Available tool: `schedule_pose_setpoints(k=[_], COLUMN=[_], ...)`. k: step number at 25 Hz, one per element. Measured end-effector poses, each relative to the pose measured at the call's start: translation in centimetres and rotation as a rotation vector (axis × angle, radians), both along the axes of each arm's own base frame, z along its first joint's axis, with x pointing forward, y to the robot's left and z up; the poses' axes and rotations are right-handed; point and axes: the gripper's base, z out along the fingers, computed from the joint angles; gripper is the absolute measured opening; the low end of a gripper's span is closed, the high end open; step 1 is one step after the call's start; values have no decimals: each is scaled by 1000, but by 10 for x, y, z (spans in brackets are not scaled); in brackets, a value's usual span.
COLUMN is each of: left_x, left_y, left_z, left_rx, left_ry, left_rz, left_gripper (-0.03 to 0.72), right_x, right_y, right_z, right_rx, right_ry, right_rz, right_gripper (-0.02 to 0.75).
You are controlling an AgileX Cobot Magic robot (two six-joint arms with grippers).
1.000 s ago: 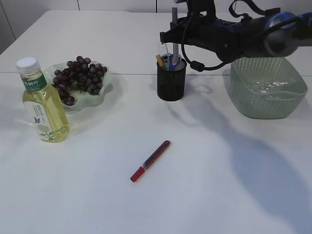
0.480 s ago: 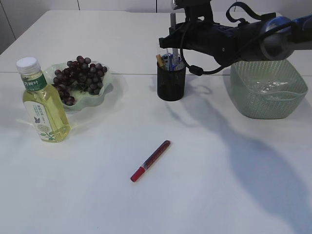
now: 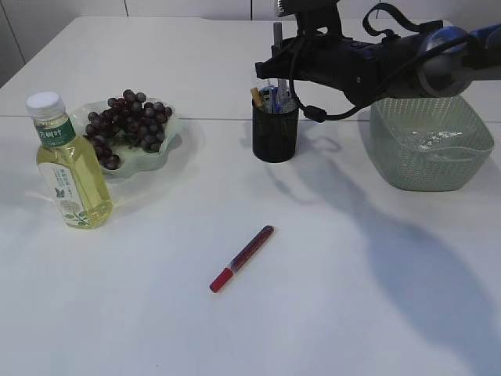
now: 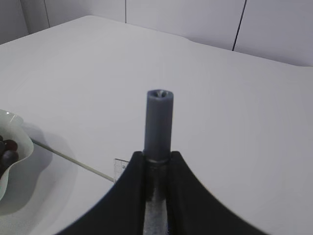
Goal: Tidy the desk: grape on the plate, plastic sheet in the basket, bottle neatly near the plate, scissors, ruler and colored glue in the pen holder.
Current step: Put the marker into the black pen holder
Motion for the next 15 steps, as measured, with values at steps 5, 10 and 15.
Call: schedule_pose_setpoints(k=[5,10,15], left_x=[0,0,0], left_y=[0,0,0], left_z=[0,0,0], left_rx=[0,0,0], left_ry=[0,0,0], left_rz=[0,0,0], left_gripper=[307,307,307], right_x=[0,-1,-1], right_y=[0,0,0], right_z=[-2,-2,-2], right_rx=[-16,-34,-42], right_ry=[17,13,12], right_rz=[3,11,15], right_gripper=[125,200,273])
